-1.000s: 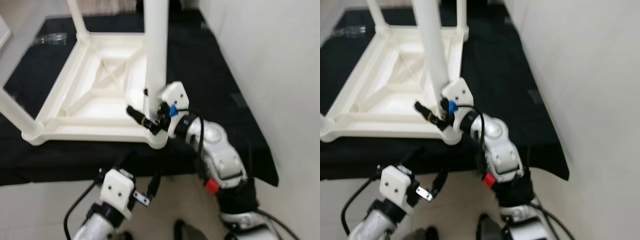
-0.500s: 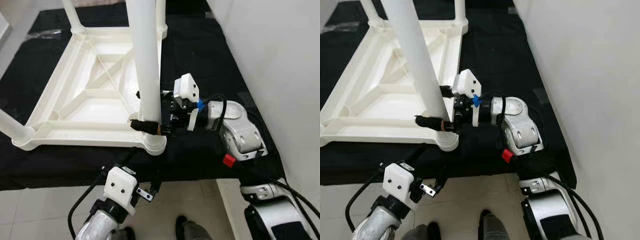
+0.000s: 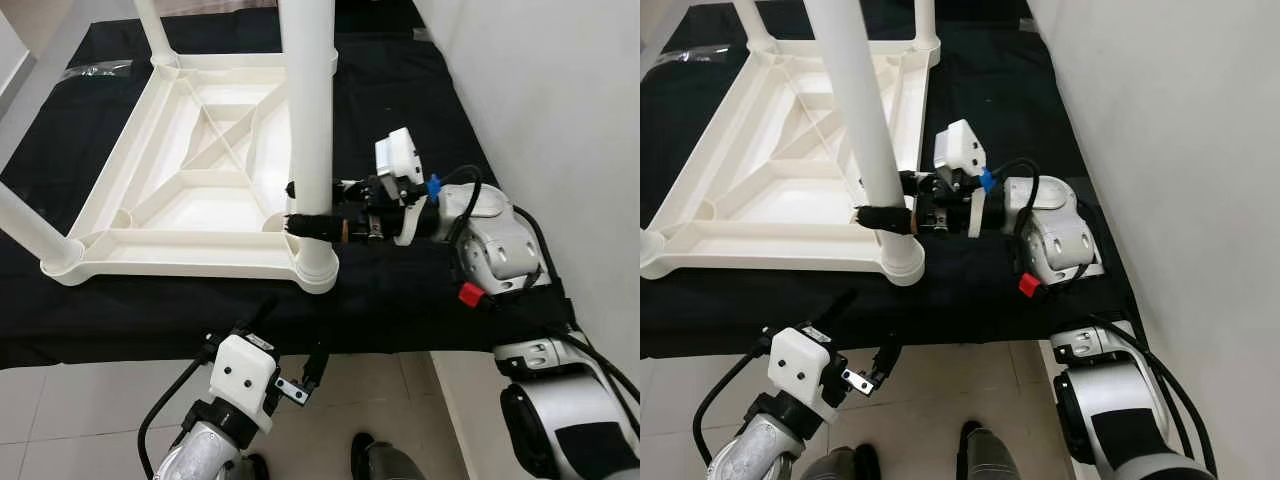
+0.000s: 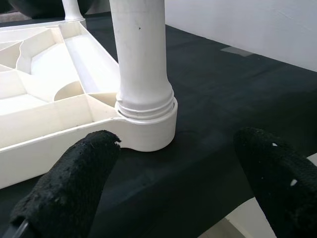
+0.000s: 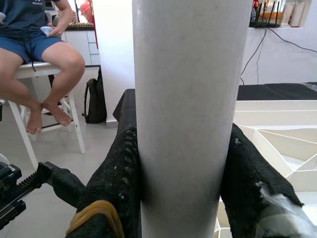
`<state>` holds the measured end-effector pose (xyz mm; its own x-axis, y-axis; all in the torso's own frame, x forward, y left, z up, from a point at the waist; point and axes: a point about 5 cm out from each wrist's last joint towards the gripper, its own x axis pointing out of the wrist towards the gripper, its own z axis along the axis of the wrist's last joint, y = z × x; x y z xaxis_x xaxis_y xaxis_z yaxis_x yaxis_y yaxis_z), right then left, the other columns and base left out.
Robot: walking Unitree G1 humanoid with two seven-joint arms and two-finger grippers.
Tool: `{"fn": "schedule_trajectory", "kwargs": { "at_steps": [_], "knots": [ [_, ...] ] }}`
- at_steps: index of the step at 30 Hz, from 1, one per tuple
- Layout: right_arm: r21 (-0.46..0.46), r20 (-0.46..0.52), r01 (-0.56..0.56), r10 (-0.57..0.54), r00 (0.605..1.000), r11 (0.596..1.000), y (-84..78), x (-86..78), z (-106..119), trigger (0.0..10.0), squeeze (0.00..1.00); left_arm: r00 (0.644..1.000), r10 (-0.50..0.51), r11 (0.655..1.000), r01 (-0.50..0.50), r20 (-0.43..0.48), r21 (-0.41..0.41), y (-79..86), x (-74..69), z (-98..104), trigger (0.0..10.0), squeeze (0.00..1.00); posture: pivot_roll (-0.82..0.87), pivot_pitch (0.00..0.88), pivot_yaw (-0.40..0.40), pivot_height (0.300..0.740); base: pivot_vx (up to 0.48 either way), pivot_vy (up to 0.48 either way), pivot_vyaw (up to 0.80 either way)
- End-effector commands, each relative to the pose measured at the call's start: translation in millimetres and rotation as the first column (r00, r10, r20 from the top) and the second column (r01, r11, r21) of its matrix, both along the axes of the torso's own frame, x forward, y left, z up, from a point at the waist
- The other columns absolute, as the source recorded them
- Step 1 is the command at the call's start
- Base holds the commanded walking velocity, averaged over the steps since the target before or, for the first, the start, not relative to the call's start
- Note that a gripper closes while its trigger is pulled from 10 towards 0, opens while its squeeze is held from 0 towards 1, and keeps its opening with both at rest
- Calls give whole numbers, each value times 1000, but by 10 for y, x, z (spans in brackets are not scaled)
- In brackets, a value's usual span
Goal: Building children table
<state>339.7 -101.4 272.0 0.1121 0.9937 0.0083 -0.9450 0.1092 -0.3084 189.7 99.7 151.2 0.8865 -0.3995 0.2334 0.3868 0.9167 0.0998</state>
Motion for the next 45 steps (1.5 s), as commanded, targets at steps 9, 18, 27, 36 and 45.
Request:
{"fn": "schedule_trajectory", "kwargs": {
  "at_steps": [9,18,27,36,45],
  "knots": [
    [-101,-146,815,-819,555,571,242,-285,-888,0,0,1000,7,1000,-6,-29,14,78,-40,-21,10000,0,15,301,6,740,0,0,0],
    [-110,-153,748,-754,638,655,511,-543,-935,0,0,999,-13,1000,14,-37,19,86,-19,-33,10000,0,23,293,5,740,0,0,0],
    [27,-112,705,-699,707,709,446,-163,-592,10000,1000,999,9,1000,-8,-31,25,95,-3,-40,10000,0,32,282,4,740,0,0,0],
    [131,21,449,-455,890,884,480,-122,-165,10000,867,1000,3,1000,-2,-31,20,70,2,-33,10000,0,38,280,0,740,0,0,0],
    [128,-2,158,-160,987,979,363,-24,-51,10000,0,999,5,1000,-4,-37,17,64,-16,-51,10000,0,51,261,-2,740,0,0,0]
  ]
}}
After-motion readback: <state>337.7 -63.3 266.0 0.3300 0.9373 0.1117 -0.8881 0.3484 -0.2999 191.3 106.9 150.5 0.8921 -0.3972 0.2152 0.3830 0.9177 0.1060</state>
